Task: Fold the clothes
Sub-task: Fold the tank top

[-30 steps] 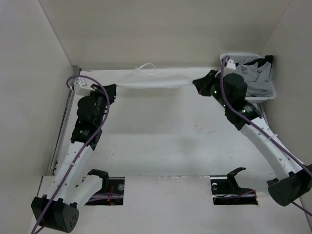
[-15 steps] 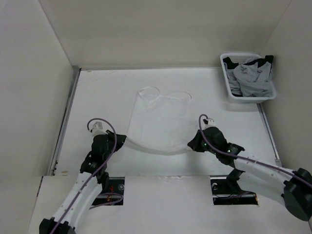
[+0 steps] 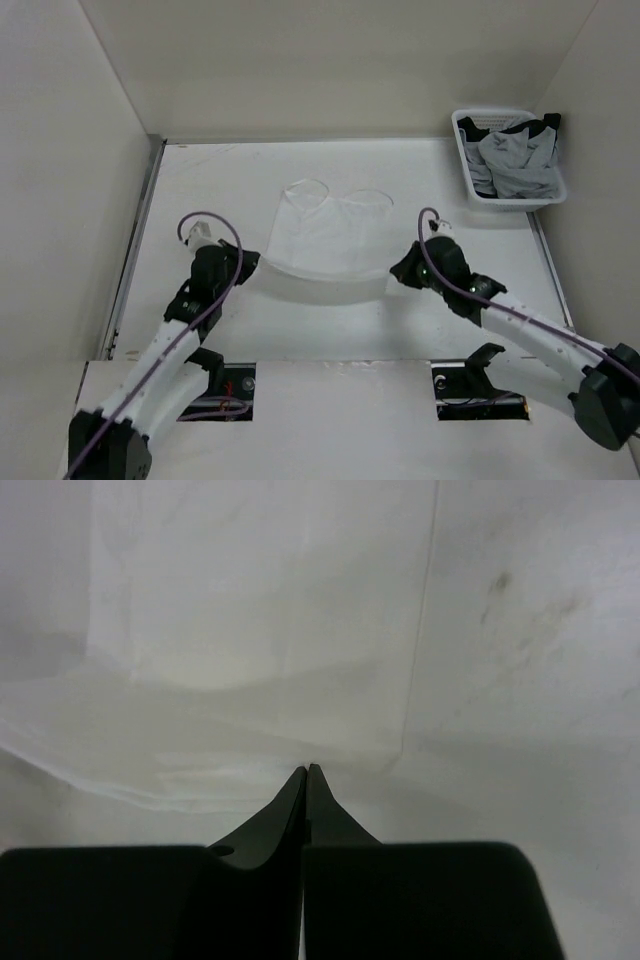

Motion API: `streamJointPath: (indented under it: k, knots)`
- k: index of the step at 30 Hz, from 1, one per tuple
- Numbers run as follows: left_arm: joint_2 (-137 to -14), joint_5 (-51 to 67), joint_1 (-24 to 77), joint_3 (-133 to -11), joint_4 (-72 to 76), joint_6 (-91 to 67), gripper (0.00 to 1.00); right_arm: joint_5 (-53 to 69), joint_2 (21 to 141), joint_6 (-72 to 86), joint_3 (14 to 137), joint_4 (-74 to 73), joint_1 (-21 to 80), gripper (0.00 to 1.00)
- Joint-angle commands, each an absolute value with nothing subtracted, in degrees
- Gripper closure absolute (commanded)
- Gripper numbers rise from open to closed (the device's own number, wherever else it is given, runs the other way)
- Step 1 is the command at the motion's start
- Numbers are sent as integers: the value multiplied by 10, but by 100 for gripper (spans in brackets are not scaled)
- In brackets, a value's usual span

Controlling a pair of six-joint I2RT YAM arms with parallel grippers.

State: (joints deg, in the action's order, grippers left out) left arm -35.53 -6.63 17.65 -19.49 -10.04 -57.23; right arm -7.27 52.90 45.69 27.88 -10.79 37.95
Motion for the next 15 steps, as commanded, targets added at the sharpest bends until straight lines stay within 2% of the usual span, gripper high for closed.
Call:
streamJointPath:
  k: [1, 6, 15]
  knots:
    - [-511, -90, 169, -292, 95, -549, 99, -35, 600, 387, 372, -26, 305, 100]
    - [-740, -95, 162, -449, 192, -548, 99, 25, 761, 361, 495, 25, 205, 100]
    - [-1034, -77, 131, -713, 166, -544, 99, 96, 1024, 364, 717, 37, 116, 100]
